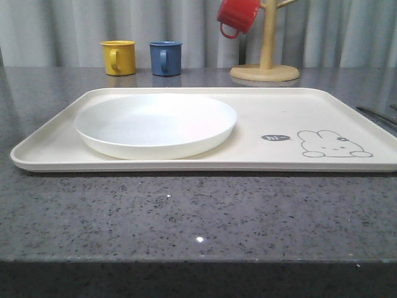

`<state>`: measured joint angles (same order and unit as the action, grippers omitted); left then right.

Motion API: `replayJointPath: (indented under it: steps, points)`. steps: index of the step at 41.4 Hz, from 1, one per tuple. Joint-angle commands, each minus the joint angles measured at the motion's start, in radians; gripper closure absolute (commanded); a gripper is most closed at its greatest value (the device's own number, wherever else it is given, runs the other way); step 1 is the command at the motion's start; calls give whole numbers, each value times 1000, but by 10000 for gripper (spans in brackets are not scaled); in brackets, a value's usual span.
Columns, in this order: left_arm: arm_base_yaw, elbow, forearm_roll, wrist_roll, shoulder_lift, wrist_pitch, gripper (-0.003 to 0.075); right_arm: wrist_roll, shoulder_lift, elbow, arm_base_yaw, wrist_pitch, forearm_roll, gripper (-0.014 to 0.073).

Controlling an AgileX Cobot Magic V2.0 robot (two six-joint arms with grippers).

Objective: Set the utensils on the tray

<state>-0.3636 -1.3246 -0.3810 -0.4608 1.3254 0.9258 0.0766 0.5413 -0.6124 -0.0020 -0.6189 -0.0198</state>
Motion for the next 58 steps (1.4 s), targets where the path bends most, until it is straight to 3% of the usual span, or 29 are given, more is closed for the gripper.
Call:
replayJointPath:
  steps: [1, 7, 20, 26, 33, 39, 58]
  points:
    - [-93, 48, 39, -1, -133, -57, 365, -6, 10, -32, -6, 68, 13, 146]
    - [-165, 183, 59, 1, -254, -107, 391, -6, 10, -32, -6, 68, 13, 146]
    - [-162, 424, 231, 174, -524, -182, 418, -6, 10, -32, -6, 65, 4, 146]
    - [-162, 445, 233, 174, -602, -192, 418, -51, 41, -106, 3, -51, -13, 149]
    - [-162, 445, 233, 174, -633, -194, 418, -77, 186, -260, 60, -282, -26, 153]
    - [-162, 446, 233, 174, -631, -194, 418, -77, 335, -390, 111, -435, -26, 218]
    - [-162, 446, 233, 174, -631, -194, 418, -77, 774, -621, 135, -539, 31, 251]
